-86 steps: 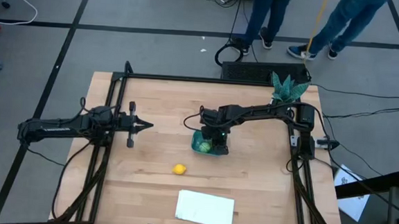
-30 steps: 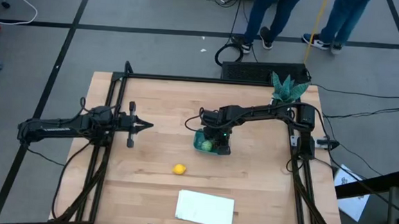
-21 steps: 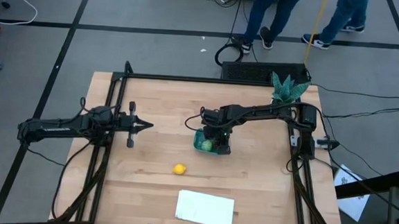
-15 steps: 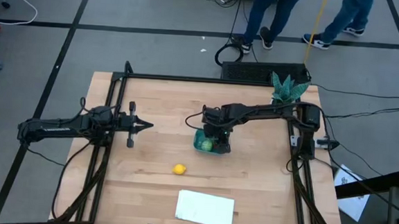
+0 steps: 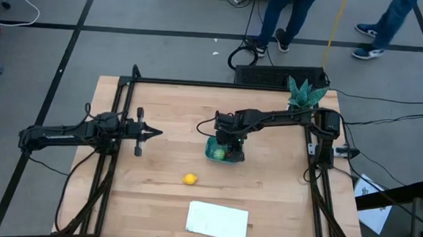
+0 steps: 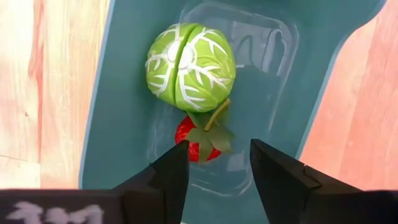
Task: Pick and placing Produce into tupperware
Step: Put the yellow lemon into the blue bin
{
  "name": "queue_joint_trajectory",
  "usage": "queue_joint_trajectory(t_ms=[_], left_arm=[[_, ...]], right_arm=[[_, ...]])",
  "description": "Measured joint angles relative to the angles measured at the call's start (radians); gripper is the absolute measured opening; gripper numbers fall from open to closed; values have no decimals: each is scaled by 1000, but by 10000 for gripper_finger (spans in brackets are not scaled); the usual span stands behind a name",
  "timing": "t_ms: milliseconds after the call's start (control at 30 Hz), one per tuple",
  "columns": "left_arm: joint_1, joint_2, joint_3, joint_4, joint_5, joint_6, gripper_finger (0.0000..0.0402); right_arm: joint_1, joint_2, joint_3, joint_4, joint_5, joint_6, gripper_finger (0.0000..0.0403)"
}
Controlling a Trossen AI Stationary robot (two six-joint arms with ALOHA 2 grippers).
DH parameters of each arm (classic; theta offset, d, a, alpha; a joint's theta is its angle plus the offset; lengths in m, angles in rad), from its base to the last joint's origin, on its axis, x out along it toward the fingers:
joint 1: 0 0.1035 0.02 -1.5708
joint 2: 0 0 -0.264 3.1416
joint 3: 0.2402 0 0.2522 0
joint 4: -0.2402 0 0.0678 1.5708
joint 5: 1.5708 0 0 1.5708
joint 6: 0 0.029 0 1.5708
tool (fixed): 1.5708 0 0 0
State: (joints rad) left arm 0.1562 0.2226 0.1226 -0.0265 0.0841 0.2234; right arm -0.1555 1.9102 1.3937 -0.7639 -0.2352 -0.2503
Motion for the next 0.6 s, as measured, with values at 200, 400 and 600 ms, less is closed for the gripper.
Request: queue_joint_trajectory(t_ms=[200,400,600], left_arm=[[0,0,0,0,0,0,10],[0,0,0,0,0,0,10],[0,0,0,0,0,0,10]], right_arm=[[0,0,0,-3,-1,-18,109],[0,0,0,-5,-1,-24,40],[0,0,0,-4,-1,-31,7]])
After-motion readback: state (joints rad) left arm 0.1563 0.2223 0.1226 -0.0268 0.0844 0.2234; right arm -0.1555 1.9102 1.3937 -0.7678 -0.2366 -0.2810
